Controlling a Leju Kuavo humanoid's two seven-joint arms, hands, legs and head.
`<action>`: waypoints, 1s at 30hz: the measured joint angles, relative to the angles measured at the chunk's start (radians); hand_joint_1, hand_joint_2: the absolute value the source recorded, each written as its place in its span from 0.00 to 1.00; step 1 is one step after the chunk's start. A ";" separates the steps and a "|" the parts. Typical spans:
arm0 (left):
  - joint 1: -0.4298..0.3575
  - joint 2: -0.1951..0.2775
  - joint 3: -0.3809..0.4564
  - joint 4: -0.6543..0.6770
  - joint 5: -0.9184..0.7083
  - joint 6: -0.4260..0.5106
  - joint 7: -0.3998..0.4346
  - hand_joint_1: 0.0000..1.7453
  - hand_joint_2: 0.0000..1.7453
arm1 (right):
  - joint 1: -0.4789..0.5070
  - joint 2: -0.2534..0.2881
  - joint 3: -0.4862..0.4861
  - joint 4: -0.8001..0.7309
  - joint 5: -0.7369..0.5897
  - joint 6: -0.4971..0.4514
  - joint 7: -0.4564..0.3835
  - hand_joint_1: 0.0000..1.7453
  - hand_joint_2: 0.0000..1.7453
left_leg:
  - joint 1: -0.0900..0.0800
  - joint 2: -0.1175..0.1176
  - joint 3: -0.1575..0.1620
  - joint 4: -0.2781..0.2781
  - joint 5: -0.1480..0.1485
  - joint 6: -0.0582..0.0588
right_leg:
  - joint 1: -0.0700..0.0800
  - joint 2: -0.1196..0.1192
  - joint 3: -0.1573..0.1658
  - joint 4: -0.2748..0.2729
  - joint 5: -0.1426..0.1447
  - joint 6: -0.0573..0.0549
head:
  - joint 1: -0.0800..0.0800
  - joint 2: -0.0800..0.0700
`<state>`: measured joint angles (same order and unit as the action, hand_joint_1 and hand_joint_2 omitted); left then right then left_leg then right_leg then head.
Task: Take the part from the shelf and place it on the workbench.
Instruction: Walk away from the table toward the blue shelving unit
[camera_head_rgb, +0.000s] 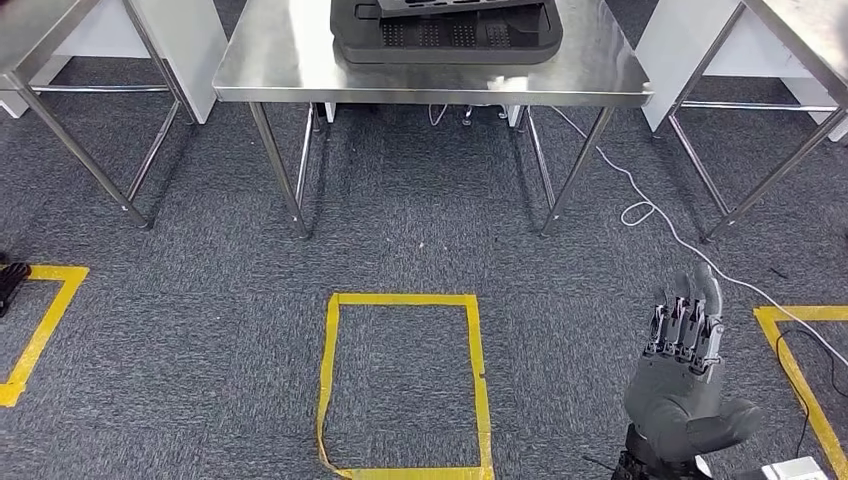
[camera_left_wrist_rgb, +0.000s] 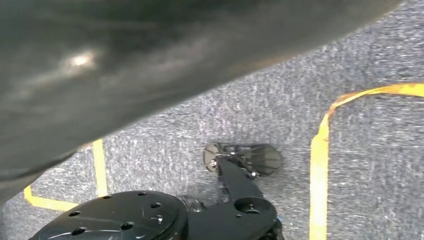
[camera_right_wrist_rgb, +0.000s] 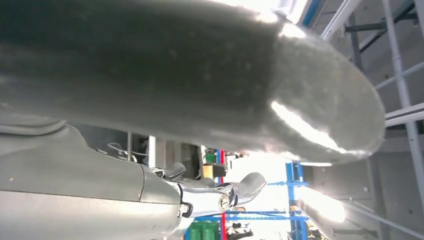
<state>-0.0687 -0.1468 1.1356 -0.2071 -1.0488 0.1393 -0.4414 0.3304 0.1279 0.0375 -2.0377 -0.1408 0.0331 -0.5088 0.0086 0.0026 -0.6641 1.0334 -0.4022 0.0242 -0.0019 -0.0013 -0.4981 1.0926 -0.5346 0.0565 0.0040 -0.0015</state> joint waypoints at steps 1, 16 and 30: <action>0.000 0.000 0.000 0.000 -0.001 0.000 0.000 0.00 0.00 | 0.000 -0.001 0.000 0.001 0.003 0.000 0.001 0.00 0.00 | -0.001 0.000 -0.005 -0.002 0.012 -0.005 | 0.002 0.000 0.045 -0.068 -0.009 -0.006 | -0.001 0.000; 0.005 0.000 0.000 0.000 -0.006 -0.002 0.001 0.00 0.00 | 0.006 -0.010 -0.001 0.031 0.042 -0.018 0.018 0.00 0.00 | 0.011 -0.009 0.144 0.066 -0.113 -0.051 | 0.005 -0.005 -0.080 -0.080 0.093 -0.045 | -0.011 0.000; 0.001 0.000 0.000 0.000 -0.009 -0.004 -0.001 0.00 0.00 | 0.013 -0.024 0.001 0.045 0.074 -0.039 0.024 0.00 0.00 | 0.006 0.004 -0.001 -0.001 0.006 -0.004 | -0.014 0.000 -0.031 0.041 -0.001 0.021 | -0.001 0.000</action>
<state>-0.0680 -0.1467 1.1357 -0.2071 -1.0582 0.1350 -0.4421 0.3432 0.1039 0.0386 -1.9923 -0.0665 -0.0062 -0.4850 0.0147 0.0065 -0.6647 1.0328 -0.3958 0.0205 -0.0161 -0.0011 -0.5291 1.1333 -0.5356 0.0771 0.0029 -0.0015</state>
